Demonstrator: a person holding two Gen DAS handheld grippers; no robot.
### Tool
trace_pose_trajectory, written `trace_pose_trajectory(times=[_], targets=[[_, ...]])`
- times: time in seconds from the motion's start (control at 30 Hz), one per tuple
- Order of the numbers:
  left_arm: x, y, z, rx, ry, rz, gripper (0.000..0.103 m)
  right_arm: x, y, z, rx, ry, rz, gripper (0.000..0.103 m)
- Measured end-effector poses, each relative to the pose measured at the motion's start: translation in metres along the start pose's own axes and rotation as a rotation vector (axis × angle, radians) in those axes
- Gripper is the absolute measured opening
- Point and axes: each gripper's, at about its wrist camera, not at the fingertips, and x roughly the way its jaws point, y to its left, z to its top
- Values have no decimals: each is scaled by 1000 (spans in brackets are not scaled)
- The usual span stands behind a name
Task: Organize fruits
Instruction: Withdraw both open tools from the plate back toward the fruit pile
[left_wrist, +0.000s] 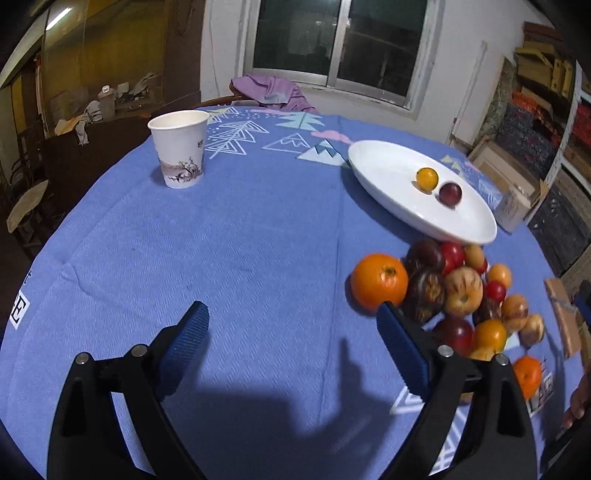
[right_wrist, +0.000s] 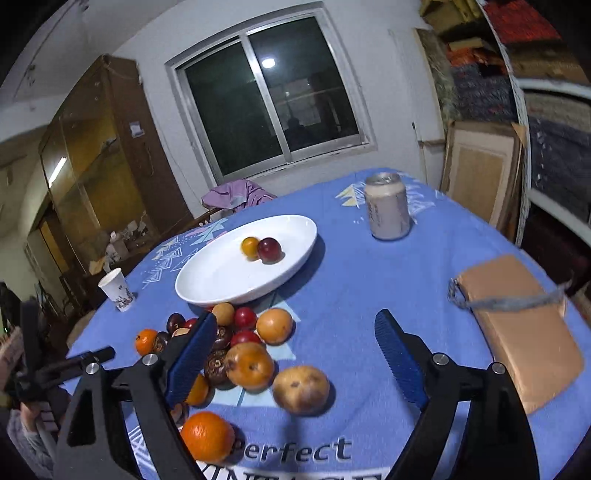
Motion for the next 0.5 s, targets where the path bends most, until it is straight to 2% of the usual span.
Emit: trace_pose_trajectory(times=[0.23, 0.37, 0.5], targets=[[0, -39, -9, 162, -40, 48, 94, 8, 6, -9, -3, 40, -13, 90], [9, -50, -5, 214, -55, 91, 95, 11, 7, -10, -3, 52, -19, 93], [26, -56, 3, 248, -26, 98, 95, 11, 4, -11, 11, 50, -26, 95]])
